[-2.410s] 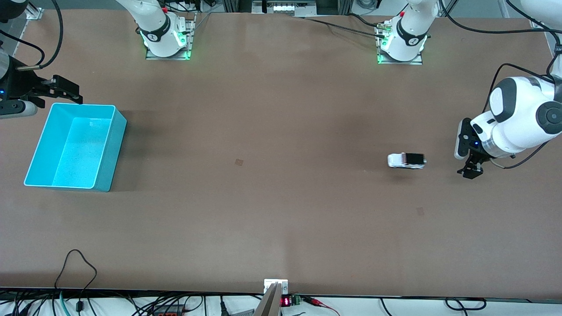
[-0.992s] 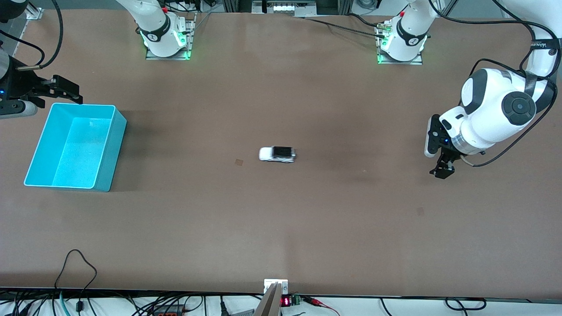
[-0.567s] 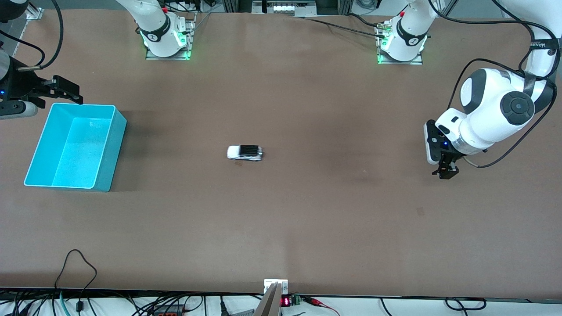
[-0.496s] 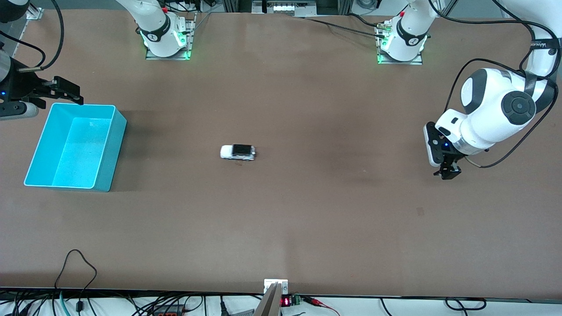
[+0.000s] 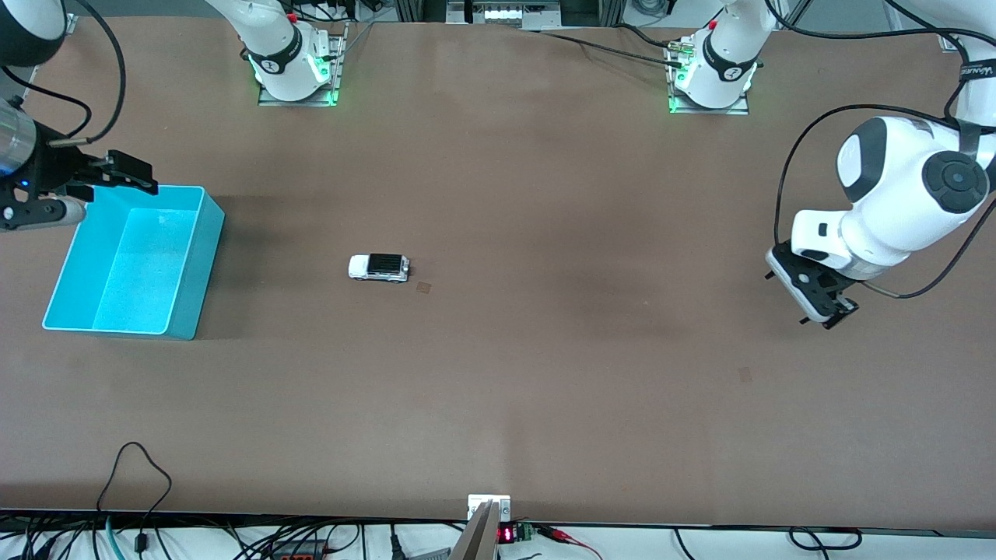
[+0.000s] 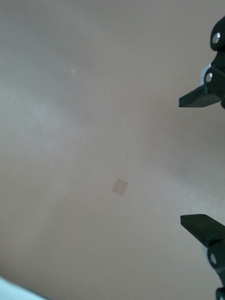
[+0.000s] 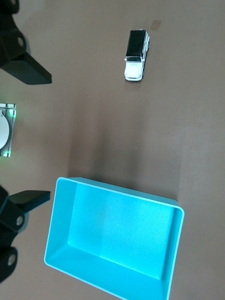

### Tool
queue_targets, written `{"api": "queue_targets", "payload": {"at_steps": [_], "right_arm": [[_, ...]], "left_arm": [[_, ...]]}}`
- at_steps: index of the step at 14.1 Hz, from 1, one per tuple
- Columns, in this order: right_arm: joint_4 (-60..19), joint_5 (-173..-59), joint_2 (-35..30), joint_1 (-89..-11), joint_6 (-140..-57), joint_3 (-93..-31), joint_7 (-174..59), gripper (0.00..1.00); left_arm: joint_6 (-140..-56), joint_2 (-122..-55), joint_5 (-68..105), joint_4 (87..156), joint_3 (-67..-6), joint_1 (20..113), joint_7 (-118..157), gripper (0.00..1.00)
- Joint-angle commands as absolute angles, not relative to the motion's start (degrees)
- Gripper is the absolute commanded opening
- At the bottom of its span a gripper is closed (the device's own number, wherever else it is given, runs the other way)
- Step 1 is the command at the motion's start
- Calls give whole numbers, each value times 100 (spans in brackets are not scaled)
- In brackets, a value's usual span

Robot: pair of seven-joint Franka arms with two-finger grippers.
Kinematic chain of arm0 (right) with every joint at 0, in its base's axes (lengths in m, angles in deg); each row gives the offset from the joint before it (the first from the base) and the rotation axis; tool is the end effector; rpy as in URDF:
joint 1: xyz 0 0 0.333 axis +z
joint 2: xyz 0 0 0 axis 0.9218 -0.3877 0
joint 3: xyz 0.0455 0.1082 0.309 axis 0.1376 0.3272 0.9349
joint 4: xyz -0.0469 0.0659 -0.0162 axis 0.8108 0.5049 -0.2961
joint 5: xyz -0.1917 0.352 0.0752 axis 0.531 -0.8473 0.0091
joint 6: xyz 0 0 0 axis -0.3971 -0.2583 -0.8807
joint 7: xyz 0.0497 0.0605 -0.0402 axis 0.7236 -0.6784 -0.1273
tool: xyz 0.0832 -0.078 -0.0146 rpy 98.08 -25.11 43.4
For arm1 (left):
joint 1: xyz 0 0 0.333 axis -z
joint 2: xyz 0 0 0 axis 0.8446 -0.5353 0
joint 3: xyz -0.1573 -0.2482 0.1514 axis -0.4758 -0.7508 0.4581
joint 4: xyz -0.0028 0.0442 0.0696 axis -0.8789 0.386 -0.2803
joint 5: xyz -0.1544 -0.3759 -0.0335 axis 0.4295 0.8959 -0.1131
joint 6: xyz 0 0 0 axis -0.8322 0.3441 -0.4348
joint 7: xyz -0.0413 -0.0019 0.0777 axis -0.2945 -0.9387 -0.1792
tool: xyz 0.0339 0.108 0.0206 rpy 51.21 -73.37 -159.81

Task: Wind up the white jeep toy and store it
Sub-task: 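Reach the right gripper to the jeep while the left gripper withdraws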

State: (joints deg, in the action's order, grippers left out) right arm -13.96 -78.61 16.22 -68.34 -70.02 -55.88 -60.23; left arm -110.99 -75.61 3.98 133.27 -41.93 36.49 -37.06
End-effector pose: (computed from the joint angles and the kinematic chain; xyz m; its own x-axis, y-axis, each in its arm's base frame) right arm 0.5807 -0.0062 0.5582 0.9757 0.1218 -0.1820 0.1204 -0.9925 -0.0189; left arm 0.6275 -0.0129 0.3839 0.5677 -0.8195 0.0781 -0.8156 -0.5728 -0.0817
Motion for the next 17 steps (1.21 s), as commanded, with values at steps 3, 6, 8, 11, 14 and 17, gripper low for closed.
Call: {"api": "queue_targets", "payload": {"at_steps": [3,6,8,11,14,17], "right_arm": [[-1409,-7983,1350,-6763,-6883,-5591,-6534,100],[-1620,-8001,1376,-6693,-6944,-5591,-7203,100],[-1944,-7992,1472,-6561,-7101,-5591,-7826,100],[-3058,-7966,2103,-6525,-7952,-5591,-8259,100],[-4105,-7896,2544,-6253,-8796,-5591,-8460,100],[-4257,-7895,2492,-6209,-9254,-5582,-9592,100]], "left_arm": [[-10980,-7486,438,13012,-4132,3672,-1679,100],[-10954,-7460,482,12871,-3914,3715,-843,100],[-10578,-7451,490,12626,-3738,3838,-438,100],[-9709,-7451,490,12020,-3308,4259,256,100],[-9144,-7381,805,11544,-2912,4637,802,100],[-9073,-7153,1088,11517,-2307,5093,899,100]]}}
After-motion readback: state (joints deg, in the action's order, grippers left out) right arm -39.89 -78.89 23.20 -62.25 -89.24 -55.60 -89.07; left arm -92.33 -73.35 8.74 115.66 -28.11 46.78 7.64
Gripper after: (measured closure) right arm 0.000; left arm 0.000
